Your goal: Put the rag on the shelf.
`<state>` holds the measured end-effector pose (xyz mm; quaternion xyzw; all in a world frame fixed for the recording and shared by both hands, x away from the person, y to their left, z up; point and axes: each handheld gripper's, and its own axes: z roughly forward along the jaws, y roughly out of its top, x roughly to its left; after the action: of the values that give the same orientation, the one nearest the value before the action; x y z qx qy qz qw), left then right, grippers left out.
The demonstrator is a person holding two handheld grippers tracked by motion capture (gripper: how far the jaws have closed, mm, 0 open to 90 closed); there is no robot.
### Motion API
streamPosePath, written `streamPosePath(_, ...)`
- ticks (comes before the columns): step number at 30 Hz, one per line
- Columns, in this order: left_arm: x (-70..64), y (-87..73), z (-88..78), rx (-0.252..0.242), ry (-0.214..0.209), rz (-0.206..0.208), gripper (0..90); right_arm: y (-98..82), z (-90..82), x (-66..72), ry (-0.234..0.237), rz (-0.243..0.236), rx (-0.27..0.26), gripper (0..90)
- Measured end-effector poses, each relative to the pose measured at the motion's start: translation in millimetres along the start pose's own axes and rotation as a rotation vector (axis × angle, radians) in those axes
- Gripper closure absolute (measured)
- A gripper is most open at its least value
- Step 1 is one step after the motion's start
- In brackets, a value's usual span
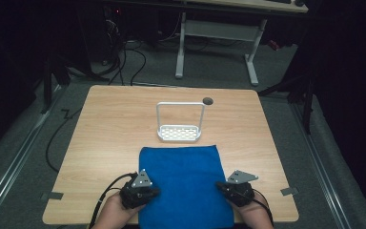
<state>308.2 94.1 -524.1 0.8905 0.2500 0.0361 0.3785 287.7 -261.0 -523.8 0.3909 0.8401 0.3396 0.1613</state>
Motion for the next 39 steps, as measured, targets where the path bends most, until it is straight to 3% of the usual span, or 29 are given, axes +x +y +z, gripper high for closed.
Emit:
streamPosePath(2, 0.9, 0.2, 0.3, -0.004, -0.011, -0.004, 84.6, -0.4, -0.4, -1.6, 0.003, 0.012, -0.001, 90.0)
streamPosePath(5, 5.9, -0.8, -3.9, -0.03, 0.024, -0.015, 82.2, 0.0, -0.6, -1.6, 0.005, 0.01, -0.023, 85.9)
streamPosePath(12, 36.8, -11.2, -22.9, -0.145, 0.165, -0.138, 78.4, 3.4, -2.3, -6.1, 0.008, 0.04, -0.081, 80.6)
streamPosePath(16, 53.2, -17.7, -28.8, -0.186, 0.231, -0.219, 78.5, 4.1, -1.6, -6.5, 0.016, 0.037, -0.084, 80.1)
streamPosePath(19, 59.4, -17.3, -29.4, -0.21, 0.268, -0.252, 78.1, 5.4, -0.9, -5.5, 0.024, 0.029, -0.081, 79.4)
streamPosePath(20, 63.9, -14.7, -28.1, -0.219, 0.298, -0.274, 73.5, 5.8, -0.6, -4.6, 0.026, 0.024, -0.083, 79.2)
streamPosePath(25, 72.4, -7.3, -23.9, -0.222, 0.347, -0.282, 66.1, 6.2, -1.9, -3.0, 0.036, 0.013, -0.089, 78.2)
streamPosePath(27, 77.8, -2.7, -20.5, -0.224, 0.345, -0.294, 64.0, 5.7, -2.6, -2.9, 0.04, 0.012, -0.091, 78.0)
streamPosePath(35, 97.0, 17.6, 3.2, -0.184, 0.408, -0.277, 67.4, 5.3, -2.0, -6.1, 0.045, 0.022, -0.092, 77.0)
streamPosePath(39, 103.0, 25.6, 10.6, -0.177, 0.406, -0.265, 69.2, 5.0, -0.7, -7.0, 0.048, 0.024, -0.088, 76.7)
